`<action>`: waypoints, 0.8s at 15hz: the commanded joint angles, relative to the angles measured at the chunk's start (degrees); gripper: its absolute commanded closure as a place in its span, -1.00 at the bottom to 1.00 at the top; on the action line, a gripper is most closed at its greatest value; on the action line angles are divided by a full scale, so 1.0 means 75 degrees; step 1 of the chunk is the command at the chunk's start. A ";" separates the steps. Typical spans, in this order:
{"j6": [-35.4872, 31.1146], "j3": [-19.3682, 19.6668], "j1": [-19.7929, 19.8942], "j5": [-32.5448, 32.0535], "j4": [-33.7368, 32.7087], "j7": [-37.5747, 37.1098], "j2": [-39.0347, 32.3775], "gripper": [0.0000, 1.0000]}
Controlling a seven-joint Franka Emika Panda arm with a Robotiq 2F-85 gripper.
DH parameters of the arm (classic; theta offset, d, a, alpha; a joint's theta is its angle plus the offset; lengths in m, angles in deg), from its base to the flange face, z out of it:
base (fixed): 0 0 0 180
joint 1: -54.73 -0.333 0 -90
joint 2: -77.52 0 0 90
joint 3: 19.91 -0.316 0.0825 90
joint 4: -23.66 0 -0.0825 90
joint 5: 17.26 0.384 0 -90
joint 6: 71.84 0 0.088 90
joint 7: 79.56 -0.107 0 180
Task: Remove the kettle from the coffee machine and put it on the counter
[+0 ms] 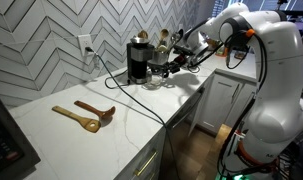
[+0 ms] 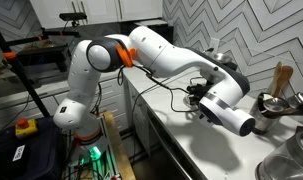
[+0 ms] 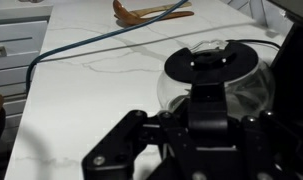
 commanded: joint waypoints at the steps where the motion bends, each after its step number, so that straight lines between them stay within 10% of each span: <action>1: 0.0402 0.0069 0.0101 -0.0300 0.0104 0.0068 -0.0011 1.00; 12: 0.0480 0.0216 0.0034 -0.0864 0.0433 0.0038 -0.0066 1.00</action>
